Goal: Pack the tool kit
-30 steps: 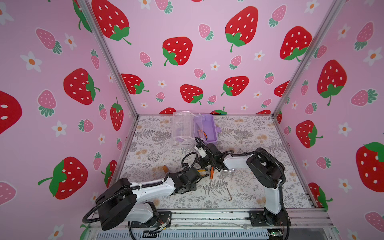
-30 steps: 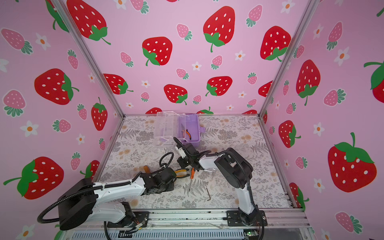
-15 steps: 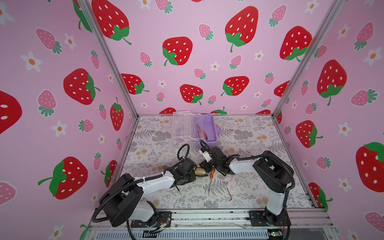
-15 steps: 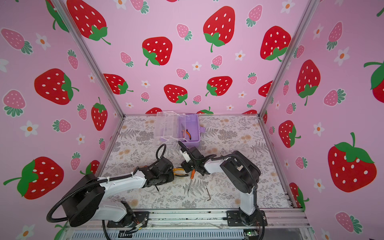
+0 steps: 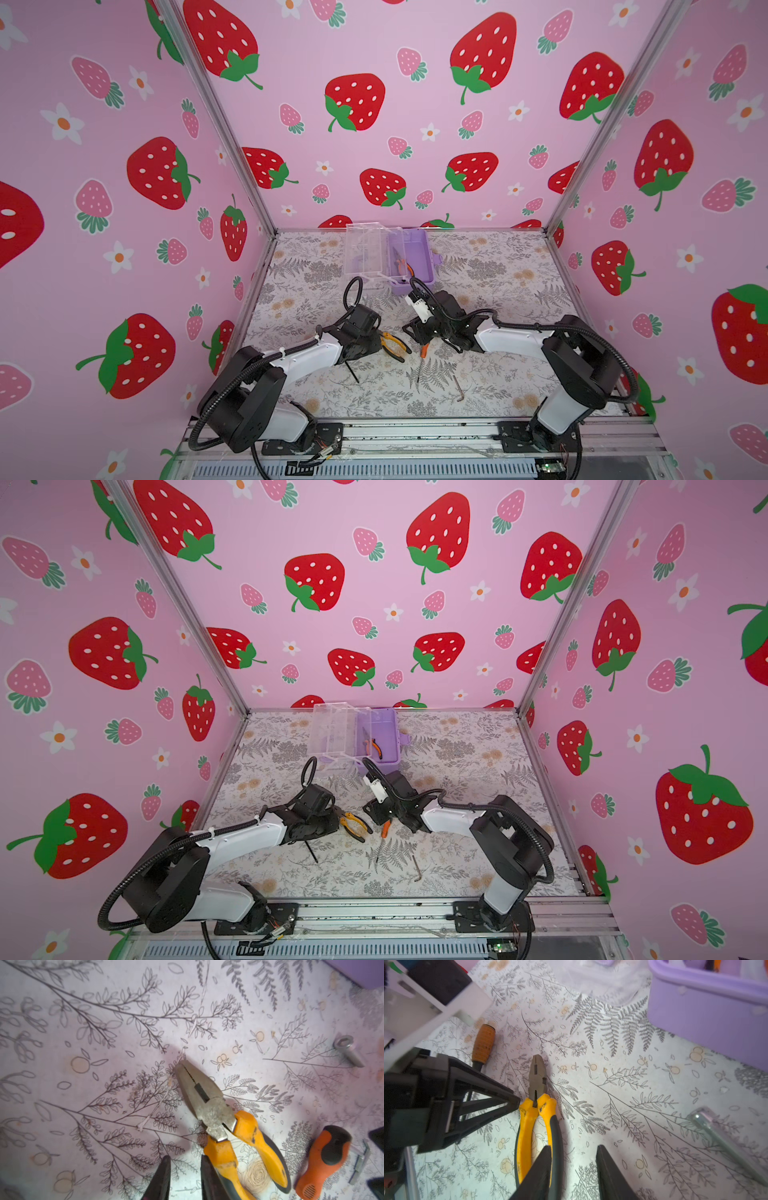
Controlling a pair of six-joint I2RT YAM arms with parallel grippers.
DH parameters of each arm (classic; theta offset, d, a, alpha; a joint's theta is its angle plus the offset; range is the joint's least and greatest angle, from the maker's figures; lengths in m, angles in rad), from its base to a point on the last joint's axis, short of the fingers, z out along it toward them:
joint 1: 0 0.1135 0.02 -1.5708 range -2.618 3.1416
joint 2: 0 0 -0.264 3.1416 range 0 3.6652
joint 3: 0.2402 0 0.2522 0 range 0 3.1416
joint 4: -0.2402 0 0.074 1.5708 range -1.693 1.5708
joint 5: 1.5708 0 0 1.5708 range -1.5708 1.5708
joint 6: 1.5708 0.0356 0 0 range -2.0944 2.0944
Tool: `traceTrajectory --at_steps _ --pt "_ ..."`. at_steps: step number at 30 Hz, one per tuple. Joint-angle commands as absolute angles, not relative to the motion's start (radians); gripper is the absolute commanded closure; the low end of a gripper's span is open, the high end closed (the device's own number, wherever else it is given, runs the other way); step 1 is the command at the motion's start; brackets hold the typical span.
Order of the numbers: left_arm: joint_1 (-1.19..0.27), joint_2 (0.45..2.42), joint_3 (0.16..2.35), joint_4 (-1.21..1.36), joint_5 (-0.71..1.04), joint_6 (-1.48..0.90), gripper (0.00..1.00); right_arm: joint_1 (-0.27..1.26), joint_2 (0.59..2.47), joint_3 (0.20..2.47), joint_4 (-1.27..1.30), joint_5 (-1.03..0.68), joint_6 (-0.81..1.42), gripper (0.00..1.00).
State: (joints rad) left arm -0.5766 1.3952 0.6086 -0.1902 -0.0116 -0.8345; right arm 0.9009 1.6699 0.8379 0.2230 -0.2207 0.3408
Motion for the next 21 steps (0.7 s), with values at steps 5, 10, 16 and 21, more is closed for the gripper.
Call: traceTrajectory --at_steps 5,10,16,21 --pt "-0.545 1.324 0.629 -0.256 -0.002 -0.799 0.71 0.965 1.756 0.891 0.171 -0.167 0.321 0.5" --pt "-0.524 1.272 0.6 -0.271 0.0 -0.802 0.71 1.035 1.836 0.959 0.105 -0.001 0.308 0.49" --pt "-0.517 1.249 0.584 -0.271 0.003 -0.812 0.71 1.079 1.895 0.999 0.054 0.17 0.318 0.54" --pt "-0.514 1.247 0.588 -0.279 0.002 -0.806 0.7 1.093 1.9 0.998 0.054 0.186 0.33 0.75"
